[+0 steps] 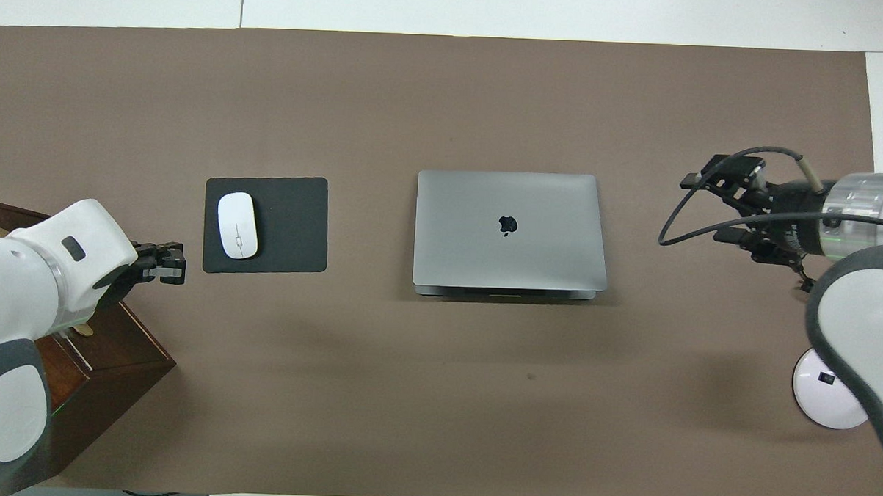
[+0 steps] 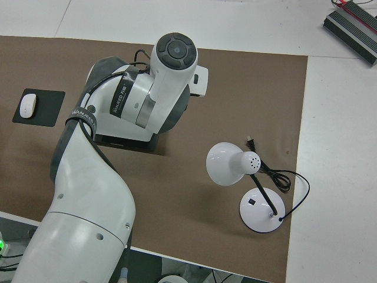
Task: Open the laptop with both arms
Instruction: 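Move the left gripper and the right gripper toward the laptop's front edge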
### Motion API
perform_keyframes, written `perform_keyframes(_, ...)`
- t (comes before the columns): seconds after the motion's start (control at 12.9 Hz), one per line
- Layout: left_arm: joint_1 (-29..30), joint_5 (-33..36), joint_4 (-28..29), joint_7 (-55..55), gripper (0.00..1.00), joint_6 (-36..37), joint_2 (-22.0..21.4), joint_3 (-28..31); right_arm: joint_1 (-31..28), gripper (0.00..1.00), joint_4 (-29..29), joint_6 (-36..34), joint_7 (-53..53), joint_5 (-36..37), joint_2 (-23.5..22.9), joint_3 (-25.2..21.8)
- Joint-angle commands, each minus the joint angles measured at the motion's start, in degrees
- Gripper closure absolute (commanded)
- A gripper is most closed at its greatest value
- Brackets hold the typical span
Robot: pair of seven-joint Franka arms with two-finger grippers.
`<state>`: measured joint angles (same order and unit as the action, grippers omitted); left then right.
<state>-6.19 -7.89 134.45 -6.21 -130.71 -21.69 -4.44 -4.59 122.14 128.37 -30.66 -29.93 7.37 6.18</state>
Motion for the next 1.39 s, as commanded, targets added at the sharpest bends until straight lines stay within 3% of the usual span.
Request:
perform_keyframes(0.0, -4.08, -2.73, 7.66, 0.67, 1.00, -8.04, -4.50, 0.67, 2.74, 0.00, 7.84, 7.23, -1.86, -6.61, 3.88, 0.06)
perform_keyframes(0.31, -11.54, -3.01, 13.02, 3.83, 1.00, -20.52, -3.80, 0.67, 12.65, 0.00, 13.29, 20.22, -8.87, -14.26, 4.50, 0.06)
perform_keyframes(0.54, -15.94, -3.01, 15.83, 4.01, 1.00, -30.27, -0.56, 0.67, 16.98, 0.00, 17.25, 25.87, -12.49, -19.97, 4.67, 0.06)
perform_keyframes(0.7, -19.46, -3.01, 17.16, 5.67, 1.00, -37.92, 3.12, 0.67, 18.65, 0.00, 20.67, 28.24, -12.76, -23.58, 5.72, 0.06)
perform_keyframes(1.0, -25.44, -3.01, 18.57, 9.10, 1.00, -56.55, 15.33, 0.67, 21.38, 0.00, 28.67, 30.28, -13.10, -26.50, 9.85, 0.24)
perform_keyframes(1.31, -28.52, -3.01, 18.74, 9.11, 1.00, -65.61, 20.53, 0.75, 23.67, 0.00, 31.67, 30.10, -13.55, -28.17, 11.62, 0.33)
